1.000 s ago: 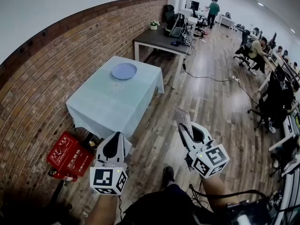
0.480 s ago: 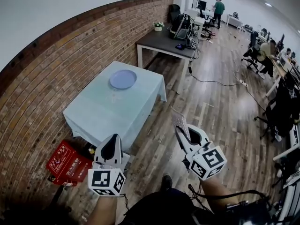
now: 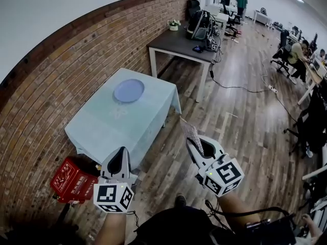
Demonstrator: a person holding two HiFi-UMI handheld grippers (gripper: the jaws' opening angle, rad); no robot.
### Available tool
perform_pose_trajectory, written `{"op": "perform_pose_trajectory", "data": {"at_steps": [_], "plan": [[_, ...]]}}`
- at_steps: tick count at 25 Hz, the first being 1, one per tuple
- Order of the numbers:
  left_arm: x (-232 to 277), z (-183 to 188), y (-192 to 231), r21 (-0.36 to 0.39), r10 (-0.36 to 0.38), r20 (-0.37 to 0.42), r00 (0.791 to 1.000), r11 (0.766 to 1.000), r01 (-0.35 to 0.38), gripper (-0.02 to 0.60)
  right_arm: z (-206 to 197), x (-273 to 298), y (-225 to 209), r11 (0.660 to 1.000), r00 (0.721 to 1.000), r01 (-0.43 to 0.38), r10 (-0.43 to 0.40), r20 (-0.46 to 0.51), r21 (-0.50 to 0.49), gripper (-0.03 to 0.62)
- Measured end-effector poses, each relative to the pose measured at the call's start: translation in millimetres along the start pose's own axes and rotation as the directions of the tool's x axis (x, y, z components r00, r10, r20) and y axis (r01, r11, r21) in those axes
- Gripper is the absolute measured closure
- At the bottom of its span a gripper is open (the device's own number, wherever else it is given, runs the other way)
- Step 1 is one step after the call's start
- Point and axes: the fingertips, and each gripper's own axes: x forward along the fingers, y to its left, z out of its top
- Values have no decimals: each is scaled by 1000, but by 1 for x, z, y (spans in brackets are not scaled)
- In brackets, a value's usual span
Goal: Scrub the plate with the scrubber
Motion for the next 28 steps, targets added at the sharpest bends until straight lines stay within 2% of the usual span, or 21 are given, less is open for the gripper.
{"op": "perform_pose_trajectory", "data": {"at_steps": [8, 13, 19, 28], "plan": [[55, -11, -21, 19, 53, -19, 998, 998, -52, 572, -1, 18, -68, 999, 999, -40, 40, 17, 15, 524], [76, -7, -19, 14, 81, -17, 997, 997, -81, 572, -7, 40, -87, 997, 998, -66, 66, 13, 42, 525], [109, -15, 7, -10, 103, -19, 994, 995, -104, 572, -15, 84, -103, 995, 996, -90, 91, -15, 31, 524], [181, -17, 78, -28, 129, -15, 992, 991, -129, 572, -11, 181, -127, 994, 993, -106, 106, -55, 2, 523]]}}
